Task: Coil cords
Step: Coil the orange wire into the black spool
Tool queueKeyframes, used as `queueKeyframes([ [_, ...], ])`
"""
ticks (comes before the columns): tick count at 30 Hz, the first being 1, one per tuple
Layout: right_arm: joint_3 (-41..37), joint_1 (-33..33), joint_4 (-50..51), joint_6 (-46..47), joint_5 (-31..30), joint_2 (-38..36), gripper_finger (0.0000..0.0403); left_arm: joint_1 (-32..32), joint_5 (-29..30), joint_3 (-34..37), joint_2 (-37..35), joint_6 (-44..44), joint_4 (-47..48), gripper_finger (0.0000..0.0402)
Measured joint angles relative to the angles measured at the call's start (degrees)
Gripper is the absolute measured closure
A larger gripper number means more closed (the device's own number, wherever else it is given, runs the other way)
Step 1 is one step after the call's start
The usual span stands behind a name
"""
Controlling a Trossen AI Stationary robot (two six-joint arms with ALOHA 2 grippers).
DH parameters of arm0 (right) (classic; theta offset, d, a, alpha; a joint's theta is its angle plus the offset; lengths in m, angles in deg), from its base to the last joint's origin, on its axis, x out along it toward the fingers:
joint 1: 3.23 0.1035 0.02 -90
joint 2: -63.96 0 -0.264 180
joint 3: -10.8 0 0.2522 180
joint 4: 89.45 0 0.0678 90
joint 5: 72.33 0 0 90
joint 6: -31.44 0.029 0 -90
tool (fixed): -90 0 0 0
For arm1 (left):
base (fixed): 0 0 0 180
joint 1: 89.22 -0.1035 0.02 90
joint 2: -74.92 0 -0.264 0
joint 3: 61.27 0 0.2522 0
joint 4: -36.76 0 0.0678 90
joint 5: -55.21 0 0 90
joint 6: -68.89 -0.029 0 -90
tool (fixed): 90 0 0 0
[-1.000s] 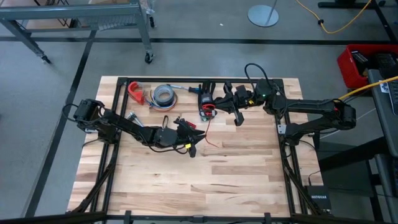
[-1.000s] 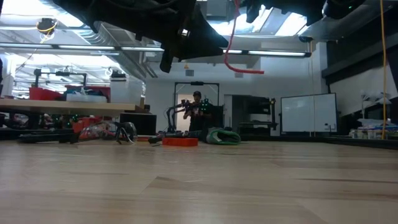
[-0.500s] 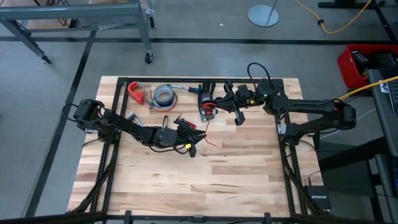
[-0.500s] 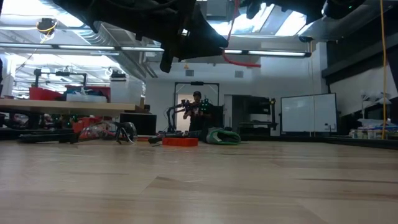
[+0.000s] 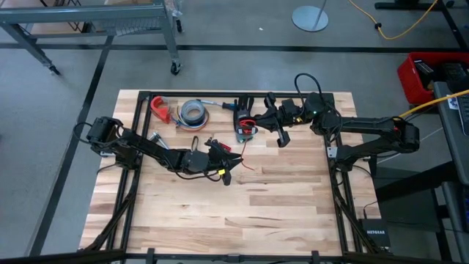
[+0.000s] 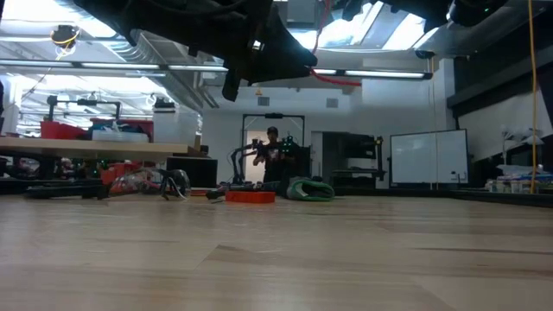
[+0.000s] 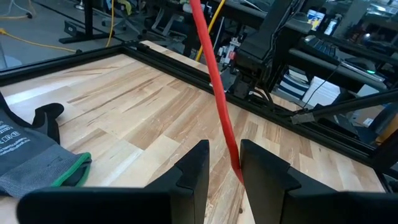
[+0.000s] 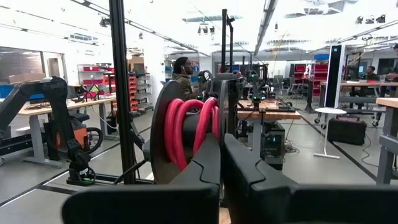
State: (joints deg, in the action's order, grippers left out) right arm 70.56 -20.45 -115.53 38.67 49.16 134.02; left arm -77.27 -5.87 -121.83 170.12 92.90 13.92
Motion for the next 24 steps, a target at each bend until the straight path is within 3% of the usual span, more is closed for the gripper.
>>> queueKeyframes([
  [8,0.0,0.0,0.0,0.0,0.0,0.0,0.04,0.0,0.0,0.0,0.0,-2.0,0.0,0.0324],
  [15,0.0,0.0,0.0,0.0,0.3,0.0,0.04,0.0,0.8,0.0,0.0,-1.9,0.2,0.0393],
  [24,0.0,0.0,2.2,0.4,2.6,0.0,0.04,0.1,1.4,0.0,0.0,0.7,2.5,0.0399],
])
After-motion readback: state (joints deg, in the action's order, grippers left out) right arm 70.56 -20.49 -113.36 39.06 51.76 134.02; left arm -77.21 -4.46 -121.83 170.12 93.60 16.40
